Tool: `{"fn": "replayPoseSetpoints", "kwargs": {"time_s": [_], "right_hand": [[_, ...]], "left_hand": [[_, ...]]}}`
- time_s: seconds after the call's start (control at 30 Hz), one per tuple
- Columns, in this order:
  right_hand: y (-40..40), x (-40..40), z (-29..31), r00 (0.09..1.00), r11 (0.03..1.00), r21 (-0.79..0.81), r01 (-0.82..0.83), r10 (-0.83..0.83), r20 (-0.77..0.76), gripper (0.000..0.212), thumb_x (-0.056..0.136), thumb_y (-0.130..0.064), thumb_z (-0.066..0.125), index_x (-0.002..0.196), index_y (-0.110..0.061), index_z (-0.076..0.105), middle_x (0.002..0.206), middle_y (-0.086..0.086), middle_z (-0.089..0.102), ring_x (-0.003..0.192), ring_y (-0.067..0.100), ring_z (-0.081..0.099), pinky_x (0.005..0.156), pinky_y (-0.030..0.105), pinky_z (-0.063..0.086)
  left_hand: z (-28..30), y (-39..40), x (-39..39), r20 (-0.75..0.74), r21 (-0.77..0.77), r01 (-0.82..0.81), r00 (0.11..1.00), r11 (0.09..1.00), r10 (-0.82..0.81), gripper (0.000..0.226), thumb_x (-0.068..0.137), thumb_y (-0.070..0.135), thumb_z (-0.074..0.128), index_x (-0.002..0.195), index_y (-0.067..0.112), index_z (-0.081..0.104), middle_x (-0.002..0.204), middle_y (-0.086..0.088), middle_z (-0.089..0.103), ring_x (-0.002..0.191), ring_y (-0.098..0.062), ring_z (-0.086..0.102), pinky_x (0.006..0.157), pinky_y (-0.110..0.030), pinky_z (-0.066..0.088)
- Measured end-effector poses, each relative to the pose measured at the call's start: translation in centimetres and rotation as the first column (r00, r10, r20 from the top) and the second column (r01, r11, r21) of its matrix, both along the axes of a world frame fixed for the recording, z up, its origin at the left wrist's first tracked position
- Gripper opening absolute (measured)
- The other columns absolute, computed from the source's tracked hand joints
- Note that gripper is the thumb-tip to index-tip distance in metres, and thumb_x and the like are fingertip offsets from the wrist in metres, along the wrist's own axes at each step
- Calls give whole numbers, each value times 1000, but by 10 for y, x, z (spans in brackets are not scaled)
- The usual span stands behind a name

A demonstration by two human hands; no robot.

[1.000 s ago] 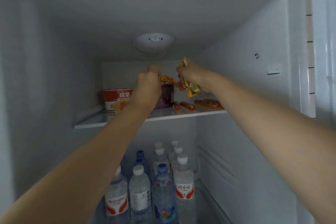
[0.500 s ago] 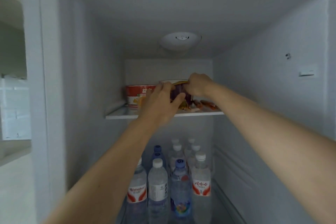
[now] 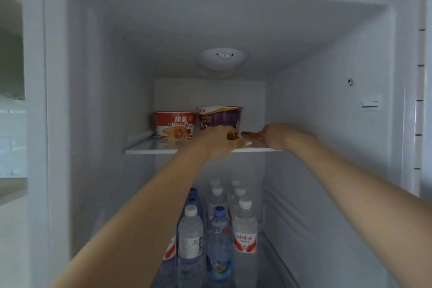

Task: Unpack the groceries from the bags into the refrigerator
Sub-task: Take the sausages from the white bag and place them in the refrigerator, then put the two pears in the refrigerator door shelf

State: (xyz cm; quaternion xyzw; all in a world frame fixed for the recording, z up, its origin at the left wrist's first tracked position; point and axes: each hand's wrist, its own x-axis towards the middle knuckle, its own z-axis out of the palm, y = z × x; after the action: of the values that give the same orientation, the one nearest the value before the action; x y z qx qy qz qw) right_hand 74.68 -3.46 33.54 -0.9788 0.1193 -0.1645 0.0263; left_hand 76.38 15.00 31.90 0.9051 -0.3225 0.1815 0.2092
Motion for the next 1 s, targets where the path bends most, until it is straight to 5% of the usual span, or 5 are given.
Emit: {"fn": "replayPoseSetpoints", "kwargs": {"time_s": [0.17, 0.27, 0.47, 0.67, 1.0], "right_hand": [[6, -11, -9, 977, 1000, -3, -11, 11, 211, 47, 95, -42, 46, 115, -3, 59, 120, 21, 60, 108, 36, 58, 88, 36, 47], [13, -24, -14, 916, 997, -70, -19, 46, 399, 37, 94, -32, 44, 111, -2, 58, 119, 21, 58, 110, 38, 54, 85, 39, 45], [33, -73, -24, 847, 989, -133, -70, 129, 515, 33, 95, -25, 44, 115, -1, 54, 120, 20, 58, 111, 37, 52, 80, 38, 42], [61, -142, -45, 832, 983, -143, -117, 176, 527, 29, 95, -21, 44, 117, -6, 55, 119, 15, 57, 108, 33, 53, 74, 32, 35], [121, -276, -177, 844, 955, 70, -289, 219, 490, 38, 95, -18, 48, 132, -7, 46, 128, 8, 50, 113, 27, 51, 89, 36, 46]], "left_hand": [[-20, -6, -7, 299, -166, -217, 918, 962, 259, 65, 88, 60, 52, 142, 24, 41, 136, -3, 53, 120, -27, 52, 94, -41, 48], [-44, -9, -25, 443, -285, -175, 848, 942, 291, 53, 94, 42, 52, 139, 14, 45, 137, -7, 53, 126, -26, 47, 100, -39, 41], [-42, 18, -74, 294, -365, -107, 929, 925, 224, 52, 89, 18, 59, 139, 13, 44, 140, -6, 46, 131, -26, 35, 108, -39, 34], [-45, 52, -141, 272, -307, -68, 950, 949, 156, 41, 93, 17, 52, 134, 20, 48, 130, -2, 54, 118, -21, 47, 89, -35, 46], [-174, 94, -222, 160, -200, 86, 986, 976, -54, 28, 90, 17, 53, 117, 20, 58, 106, -2, 63, 99, -25, 59, 76, -37, 49]]}}
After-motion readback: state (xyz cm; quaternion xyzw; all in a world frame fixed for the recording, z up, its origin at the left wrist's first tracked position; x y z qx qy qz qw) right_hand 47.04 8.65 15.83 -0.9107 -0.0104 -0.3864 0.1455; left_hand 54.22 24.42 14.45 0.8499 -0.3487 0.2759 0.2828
